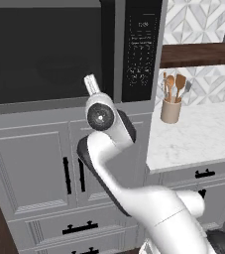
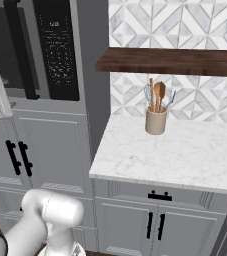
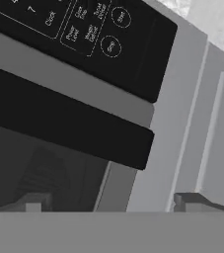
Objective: Open the microwave, place the bowl with waffle inside the microwave, then close the microwave door and turn it on.
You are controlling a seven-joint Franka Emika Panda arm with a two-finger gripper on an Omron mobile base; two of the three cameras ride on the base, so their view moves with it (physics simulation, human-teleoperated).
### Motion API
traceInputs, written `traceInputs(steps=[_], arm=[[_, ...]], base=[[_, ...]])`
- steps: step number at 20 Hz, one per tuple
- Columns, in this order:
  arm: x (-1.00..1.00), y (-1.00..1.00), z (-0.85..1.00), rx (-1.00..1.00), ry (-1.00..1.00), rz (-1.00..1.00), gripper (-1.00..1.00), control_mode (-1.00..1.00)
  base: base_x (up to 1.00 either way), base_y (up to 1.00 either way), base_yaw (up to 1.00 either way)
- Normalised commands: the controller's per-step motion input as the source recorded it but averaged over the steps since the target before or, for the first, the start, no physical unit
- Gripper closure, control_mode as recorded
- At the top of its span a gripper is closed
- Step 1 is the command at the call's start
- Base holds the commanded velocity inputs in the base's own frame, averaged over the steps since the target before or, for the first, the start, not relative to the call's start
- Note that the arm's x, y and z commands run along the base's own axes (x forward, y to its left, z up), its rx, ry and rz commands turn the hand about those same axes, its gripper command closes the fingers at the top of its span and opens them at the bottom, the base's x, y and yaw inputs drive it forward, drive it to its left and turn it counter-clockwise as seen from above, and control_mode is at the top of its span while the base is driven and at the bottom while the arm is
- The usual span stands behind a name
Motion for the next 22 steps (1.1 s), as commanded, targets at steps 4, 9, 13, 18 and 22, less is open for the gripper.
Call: traceInputs(steps=[4,9,13,18,22], arm=[[-0.35,-0.67,0.7,0.31,0.0,0.09,-1.0,-1.0],[-0.26,-1.0,0.24,0.46,-0.05,0.09,-1.0,-1.0],[-0.07,-0.63,-0.24,0.25,-0.03,0.14,-1.0,-1.0],[0.0,-0.35,-0.21,0.11,-0.01,0.16,-1.0,-1.0],[0.0,-0.52,0.39,0.11,-0.06,0.21,-1.0,-1.0]], base=[[0.0,0.0,0.0],[0.0,0.0,0.0],[0.0,0.0,0.0],[0.0,0.0,0.0],[0.0,0.0,0.0]])
